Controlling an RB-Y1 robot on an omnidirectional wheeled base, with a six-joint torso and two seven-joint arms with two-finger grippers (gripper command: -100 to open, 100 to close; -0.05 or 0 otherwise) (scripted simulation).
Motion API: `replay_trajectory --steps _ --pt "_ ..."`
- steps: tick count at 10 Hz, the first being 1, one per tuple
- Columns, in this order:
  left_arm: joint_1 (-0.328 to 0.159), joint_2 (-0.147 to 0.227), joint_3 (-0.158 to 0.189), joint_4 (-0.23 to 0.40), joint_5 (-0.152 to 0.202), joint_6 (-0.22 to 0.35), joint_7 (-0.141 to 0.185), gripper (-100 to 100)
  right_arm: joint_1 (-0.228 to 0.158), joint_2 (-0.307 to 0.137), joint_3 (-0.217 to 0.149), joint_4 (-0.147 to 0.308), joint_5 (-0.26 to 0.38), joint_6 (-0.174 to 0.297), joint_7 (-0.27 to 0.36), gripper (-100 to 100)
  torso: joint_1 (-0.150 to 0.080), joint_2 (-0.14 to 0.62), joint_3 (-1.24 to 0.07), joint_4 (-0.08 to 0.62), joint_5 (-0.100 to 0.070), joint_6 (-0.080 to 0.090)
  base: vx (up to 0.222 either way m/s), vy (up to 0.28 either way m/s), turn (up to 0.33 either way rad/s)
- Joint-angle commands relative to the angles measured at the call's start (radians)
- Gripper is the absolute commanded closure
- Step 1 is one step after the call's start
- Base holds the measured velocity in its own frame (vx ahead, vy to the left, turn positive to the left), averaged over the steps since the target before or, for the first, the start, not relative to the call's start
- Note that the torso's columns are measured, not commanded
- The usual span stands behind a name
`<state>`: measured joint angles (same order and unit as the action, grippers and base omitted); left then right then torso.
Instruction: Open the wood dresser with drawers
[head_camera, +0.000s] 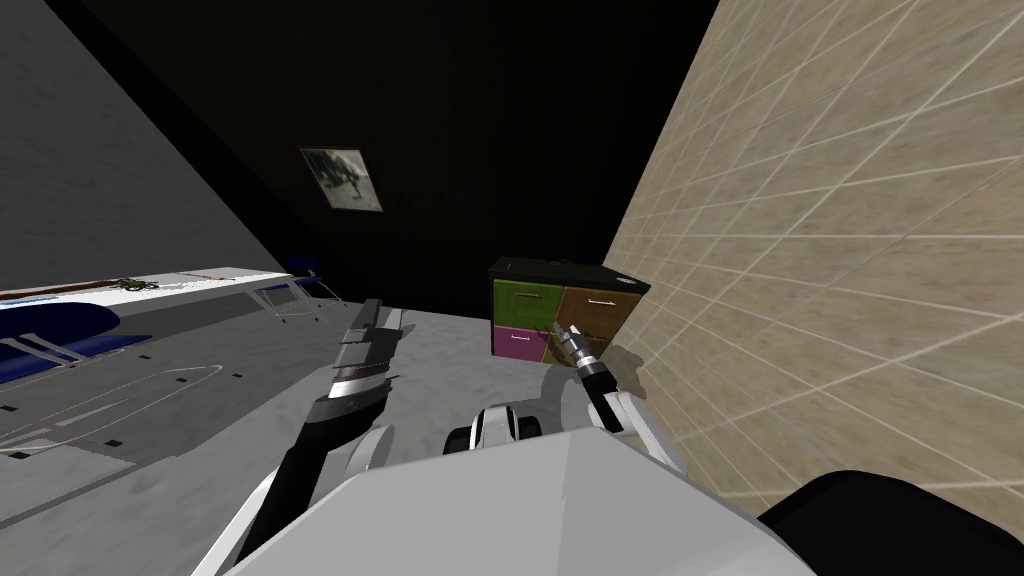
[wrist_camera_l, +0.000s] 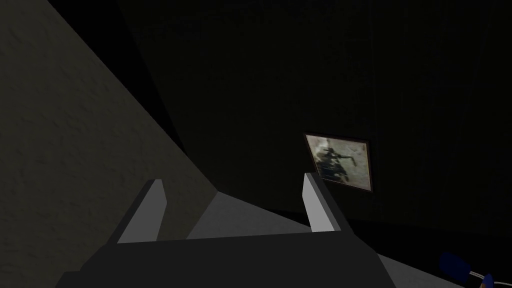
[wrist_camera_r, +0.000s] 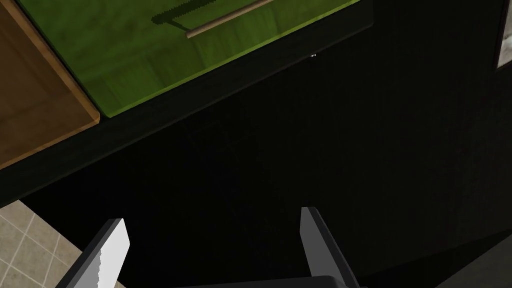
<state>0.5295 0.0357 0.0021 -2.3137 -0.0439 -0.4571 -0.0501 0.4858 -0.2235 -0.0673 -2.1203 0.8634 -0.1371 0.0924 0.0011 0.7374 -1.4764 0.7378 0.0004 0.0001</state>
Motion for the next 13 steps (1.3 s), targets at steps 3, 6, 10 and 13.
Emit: replay_trajectory --steps 3,6,10,13 --pt "0.000 0.000 0.000 0.000 0.000 0.000 0.000 0 -0.011 0.004 -0.013 0.029 0.121 0.024 0.021 -100 -0.001 0.000 0.000 0.000 0.000 0.000 0.052 0.045 0.025" --pt "0.000 0.000 0.000 0.000 0.000 0.000 0.000 0 -0.019 0.002 -0.023 0.048 0.205 0.052 0.033 -100 -0.001 0.000 0.000 0.000 0.000 0.000 0.050 0.040 0.027" --pt "0.000 0.000 0.000 0.000 0.000 0.000 0.000 0 -0.037 0.001 -0.040 0.089 0.323 0.110 0.058 -100 -0.001 0.001 0.001 0.000 0.000 0.000 0.051 0.039 0.036" --pt "0.000 0.000 0.000 0.000 0.000 0.000 0.000 0 -0.046 0.003 -0.048 0.111 0.408 0.139 0.069 -100 -0.002 0.002 0.001 0.000 -0.001 0.000 0.046 0.042 0.037"
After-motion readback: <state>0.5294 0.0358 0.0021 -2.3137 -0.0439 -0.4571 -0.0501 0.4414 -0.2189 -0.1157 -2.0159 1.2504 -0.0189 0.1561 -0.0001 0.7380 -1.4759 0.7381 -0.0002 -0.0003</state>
